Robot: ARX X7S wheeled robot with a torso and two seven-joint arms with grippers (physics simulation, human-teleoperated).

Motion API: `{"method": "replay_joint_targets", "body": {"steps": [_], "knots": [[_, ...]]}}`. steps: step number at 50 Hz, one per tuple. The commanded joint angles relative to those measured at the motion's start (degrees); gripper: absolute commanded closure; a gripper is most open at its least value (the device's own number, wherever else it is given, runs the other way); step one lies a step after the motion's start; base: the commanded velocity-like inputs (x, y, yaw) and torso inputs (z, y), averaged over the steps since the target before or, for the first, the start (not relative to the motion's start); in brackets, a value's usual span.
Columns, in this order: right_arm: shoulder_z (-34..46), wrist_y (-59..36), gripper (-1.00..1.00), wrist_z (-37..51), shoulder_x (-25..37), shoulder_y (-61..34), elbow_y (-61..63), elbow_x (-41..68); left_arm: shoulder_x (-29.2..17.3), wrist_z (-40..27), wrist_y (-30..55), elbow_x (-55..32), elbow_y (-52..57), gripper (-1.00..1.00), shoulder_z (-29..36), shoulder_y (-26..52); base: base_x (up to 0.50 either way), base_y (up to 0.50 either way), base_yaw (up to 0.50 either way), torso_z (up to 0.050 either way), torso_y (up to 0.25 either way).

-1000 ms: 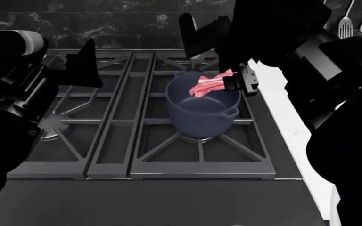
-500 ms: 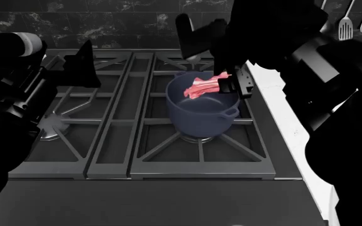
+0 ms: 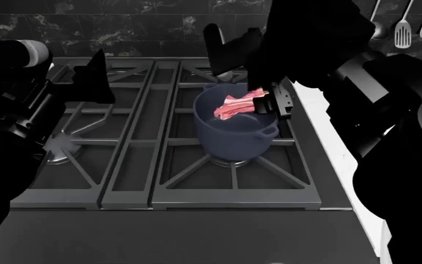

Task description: Frozen meat rests on a plate on the counter. Retrieve the meat and place it in a pot on a burner. Then turn the burner on.

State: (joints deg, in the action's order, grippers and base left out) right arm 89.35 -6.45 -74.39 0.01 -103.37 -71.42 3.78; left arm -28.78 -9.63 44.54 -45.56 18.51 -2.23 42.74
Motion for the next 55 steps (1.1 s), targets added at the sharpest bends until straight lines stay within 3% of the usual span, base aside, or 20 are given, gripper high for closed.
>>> {"method": "replay_joint_targets", "body": {"steps": [1, 23, 33, 46, 47, 50, 52, 55], "knots": [[-0.30, 1.54, -1.00, 0.95, 0.00, -0.26, -0.10, 0.07, -0.07, -0.03, -0.20, 0.04, -0.33, -1.00, 0.14, 0.02, 0.00, 0.00, 0.00, 0.000, 0.000], [-0.80, 1.52, -1.00, 2.38, 0.00, -3.91, -0.17, 1.88, -0.47, -0.51, 0.24, -1.65, 0.95, -1.00, -0.88, -0.66, 0.00, 0.00, 0.00, 0.000, 0.000], [-3.52, 2.27, -1.00, 3.74, 0.00, -6.11, -3.18, 7.77, -0.08, -0.72, 0.70, -2.58, 1.93, -1.00, -0.56, -0.94, 0.00, 0.00, 0.00, 0.000, 0.000], [-22.11, -7.17, -1.00, 9.38, 2.37, -5.72, -3.36, 7.79, 1.26, -6.27, 4.72, -5.99, 8.88, -1.00, -0.26, -0.44, 0.00, 0.00, 0.00, 0.000, 0.000], [-23.03, -9.81, -1.00, 11.12, 3.32, -5.53, -1.28, 8.57, 1.32, -6.81, 5.07, -6.20, 9.25, -1.00, -0.29, -0.30, 0.00, 0.00, 0.00, 0.000, 0.000], [-25.67, -29.13, -1.00, 18.89, 15.11, -0.82, 24.50, 12.16, 1.23, -8.75, 6.13, -7.06, 11.78, -1.00, -0.71, -0.42, 0.00, 0.00, 0.00, 0.000, 0.000], [-27.52, -37.87, -1.00, 22.72, 19.42, 1.17, 41.69, 14.43, 1.02, -9.78, 6.78, -7.33, 13.13, -1.00, -0.74, -0.51, 0.00, 0.00, 0.00, 0.000, 0.000], [-31.29, -48.63, -1.00, 27.60, 23.31, 3.21, 54.95, 18.18, 0.69, -10.71, 7.45, -7.86, 14.65, -1.00, -0.88, -0.53, 0.00, 0.00, 0.00, 0.000, 0.000]]}}
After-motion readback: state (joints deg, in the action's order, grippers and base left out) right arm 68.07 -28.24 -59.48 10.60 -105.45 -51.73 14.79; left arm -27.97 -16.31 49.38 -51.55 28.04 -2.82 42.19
